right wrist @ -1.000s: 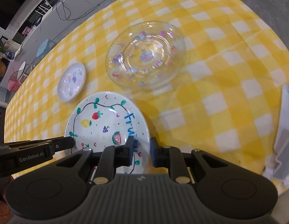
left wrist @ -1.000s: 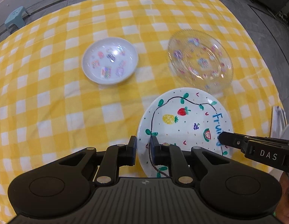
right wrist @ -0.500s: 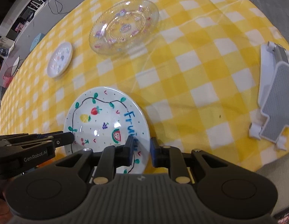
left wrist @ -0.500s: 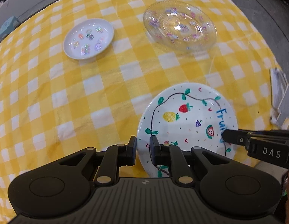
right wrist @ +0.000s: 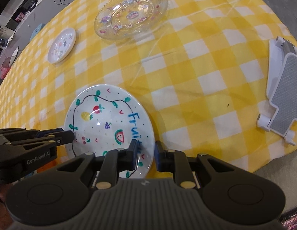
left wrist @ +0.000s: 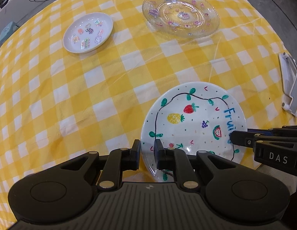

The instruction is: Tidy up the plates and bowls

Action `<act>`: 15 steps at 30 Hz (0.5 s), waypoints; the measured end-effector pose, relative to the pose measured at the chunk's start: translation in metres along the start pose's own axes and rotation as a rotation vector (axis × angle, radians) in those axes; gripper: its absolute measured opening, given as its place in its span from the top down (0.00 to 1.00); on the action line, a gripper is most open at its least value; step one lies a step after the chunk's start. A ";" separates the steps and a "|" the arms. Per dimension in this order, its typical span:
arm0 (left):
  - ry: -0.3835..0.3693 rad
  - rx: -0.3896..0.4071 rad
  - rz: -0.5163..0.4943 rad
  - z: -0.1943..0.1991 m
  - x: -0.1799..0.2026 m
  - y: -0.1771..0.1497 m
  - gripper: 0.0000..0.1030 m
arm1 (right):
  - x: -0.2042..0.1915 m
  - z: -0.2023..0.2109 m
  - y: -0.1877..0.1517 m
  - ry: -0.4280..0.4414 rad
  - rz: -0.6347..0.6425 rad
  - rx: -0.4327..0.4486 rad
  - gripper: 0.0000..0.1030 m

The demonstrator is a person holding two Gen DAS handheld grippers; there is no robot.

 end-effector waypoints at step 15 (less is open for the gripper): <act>-0.072 -0.012 0.014 0.001 0.009 0.000 0.99 | -0.015 -0.013 0.000 0.007 0.053 0.002 0.83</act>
Point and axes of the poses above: each gripper's, at about its wrist camera, not at the fingertips, and z roughly against the way its jaws point, x to its right, y to its top, the point moved 1 cm from there along -z, roughly the way its jaws point, and after that the axes turned 9 degrees about x, right-handed, at the moved point
